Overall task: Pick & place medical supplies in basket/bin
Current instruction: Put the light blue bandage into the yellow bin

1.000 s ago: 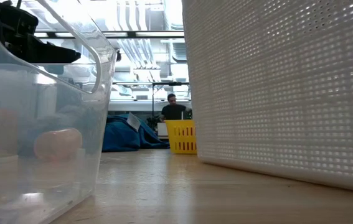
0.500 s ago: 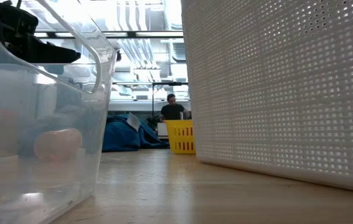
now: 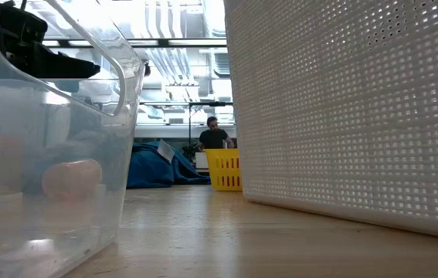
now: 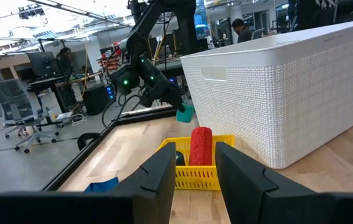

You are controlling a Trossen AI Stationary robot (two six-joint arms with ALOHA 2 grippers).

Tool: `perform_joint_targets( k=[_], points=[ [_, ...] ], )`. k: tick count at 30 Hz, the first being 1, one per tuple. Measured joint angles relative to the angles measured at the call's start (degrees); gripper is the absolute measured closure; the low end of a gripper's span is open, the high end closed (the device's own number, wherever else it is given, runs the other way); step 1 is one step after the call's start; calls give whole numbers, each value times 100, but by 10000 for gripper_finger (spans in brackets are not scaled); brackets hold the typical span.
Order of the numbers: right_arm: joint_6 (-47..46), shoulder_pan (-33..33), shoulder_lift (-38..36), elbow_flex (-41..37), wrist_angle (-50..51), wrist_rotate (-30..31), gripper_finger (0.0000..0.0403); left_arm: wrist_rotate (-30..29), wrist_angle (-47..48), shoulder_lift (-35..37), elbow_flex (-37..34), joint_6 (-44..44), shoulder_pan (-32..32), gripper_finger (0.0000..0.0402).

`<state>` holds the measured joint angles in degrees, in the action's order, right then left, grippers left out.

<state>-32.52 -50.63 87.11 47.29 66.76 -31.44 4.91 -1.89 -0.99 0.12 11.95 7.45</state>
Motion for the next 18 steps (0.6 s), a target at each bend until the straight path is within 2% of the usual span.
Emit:
perform_joint_targets(
  k=[4,13,18],
  points=[
    [263,1,-361,-4,-291,59,213,0,0,1,-1,0,0,284],
    [751,11,-1272,-4,-1941,55,213,-1,0,2,0,0,0,284],
    [1435,13,-1660,-4,-2883,-321,213,0,0,2,0,1,0,284]
  ],
)
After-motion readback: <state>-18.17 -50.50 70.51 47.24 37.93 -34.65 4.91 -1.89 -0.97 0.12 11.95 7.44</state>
